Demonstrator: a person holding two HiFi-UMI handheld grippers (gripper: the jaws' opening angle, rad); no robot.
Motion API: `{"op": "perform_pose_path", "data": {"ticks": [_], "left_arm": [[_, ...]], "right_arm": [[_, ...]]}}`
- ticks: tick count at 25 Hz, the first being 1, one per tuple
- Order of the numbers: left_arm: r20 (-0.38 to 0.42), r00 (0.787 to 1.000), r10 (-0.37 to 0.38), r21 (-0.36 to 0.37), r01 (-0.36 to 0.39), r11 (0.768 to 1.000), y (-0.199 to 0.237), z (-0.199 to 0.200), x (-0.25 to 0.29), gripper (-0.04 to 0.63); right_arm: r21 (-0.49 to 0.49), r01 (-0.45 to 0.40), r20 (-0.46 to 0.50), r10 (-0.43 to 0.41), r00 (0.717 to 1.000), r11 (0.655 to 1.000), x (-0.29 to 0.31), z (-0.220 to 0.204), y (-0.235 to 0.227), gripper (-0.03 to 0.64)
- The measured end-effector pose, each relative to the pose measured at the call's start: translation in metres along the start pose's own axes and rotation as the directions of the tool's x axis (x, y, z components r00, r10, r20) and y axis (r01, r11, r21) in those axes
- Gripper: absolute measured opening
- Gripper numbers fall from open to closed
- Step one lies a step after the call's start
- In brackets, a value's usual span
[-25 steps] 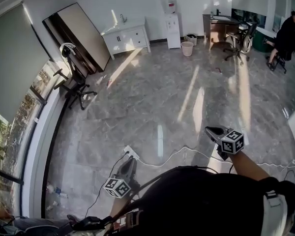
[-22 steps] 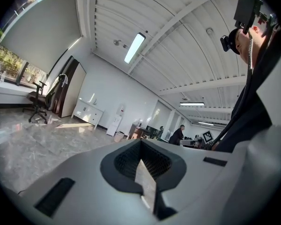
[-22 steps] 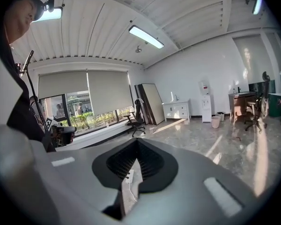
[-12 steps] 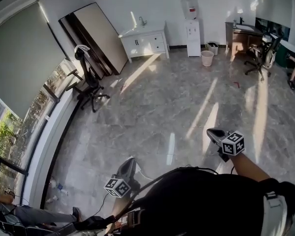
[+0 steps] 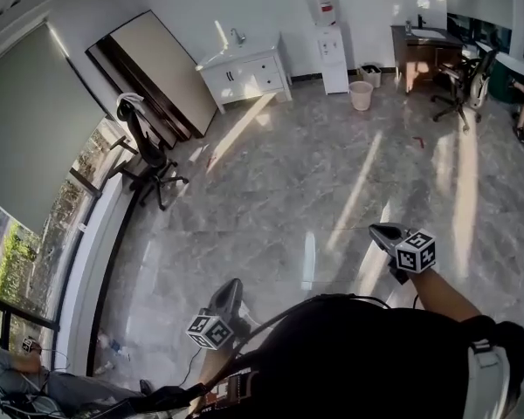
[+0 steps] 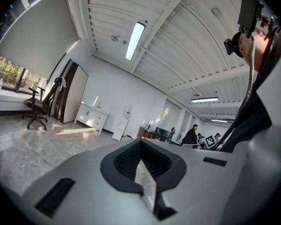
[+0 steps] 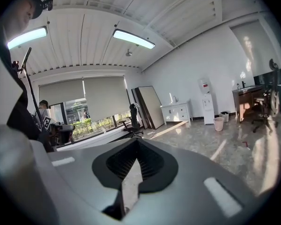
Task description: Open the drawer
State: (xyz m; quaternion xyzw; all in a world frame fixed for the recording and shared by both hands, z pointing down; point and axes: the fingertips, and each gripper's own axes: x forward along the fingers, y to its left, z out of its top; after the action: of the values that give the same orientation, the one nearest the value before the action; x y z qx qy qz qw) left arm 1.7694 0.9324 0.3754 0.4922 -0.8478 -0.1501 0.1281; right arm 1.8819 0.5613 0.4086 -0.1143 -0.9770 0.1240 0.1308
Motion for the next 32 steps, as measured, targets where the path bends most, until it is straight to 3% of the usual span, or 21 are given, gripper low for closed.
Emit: {"op": "perform_pose_path", "data": {"ticks": [10,14,19,23,27,32], "left_arm": [[-0.077,0.987,-0.139,-0.014,0.139,0.99,0.045,0.008,0.127,-0.009],[-0.078,0.976,-0.202,-0.035,0.2,0.979,0.093,0.021,0.181,-0.009],[-0.079,0.963,-0.259,-0.032,0.257,0.966,0.159,0.06,0.223,-0.009],[-0.096,0.96,-0.264,-0.036,0.261,0.965,0.221,0.082,0.249,-0.009],[-0.087,0.967,-0.239,-0.025,0.238,0.971,0.284,0.099,0.263,-0.009],[-0.059,0.979,-0.195,-0.055,0.192,0.98,0.311,0.104,0.281,-0.009]], "right_arm": [[0.03,0.158,0.02,-0.158,0.987,0.987,0.019,0.022,-0.075,0.002],[0.038,0.242,0.024,-0.243,0.97,0.97,0.053,0.038,-0.099,0.002],[0.001,0.271,0.017,-0.271,0.962,0.963,0.124,0.075,-0.098,0.002],[-0.004,0.293,0.036,-0.293,0.956,0.956,0.187,0.106,-0.107,0.002],[-0.015,0.278,0.013,-0.278,0.961,0.961,0.25,0.11,-0.107,0.002],[-0.016,0.248,-0.011,-0.248,0.969,0.969,0.289,0.12,-0.129,0.002]]}}
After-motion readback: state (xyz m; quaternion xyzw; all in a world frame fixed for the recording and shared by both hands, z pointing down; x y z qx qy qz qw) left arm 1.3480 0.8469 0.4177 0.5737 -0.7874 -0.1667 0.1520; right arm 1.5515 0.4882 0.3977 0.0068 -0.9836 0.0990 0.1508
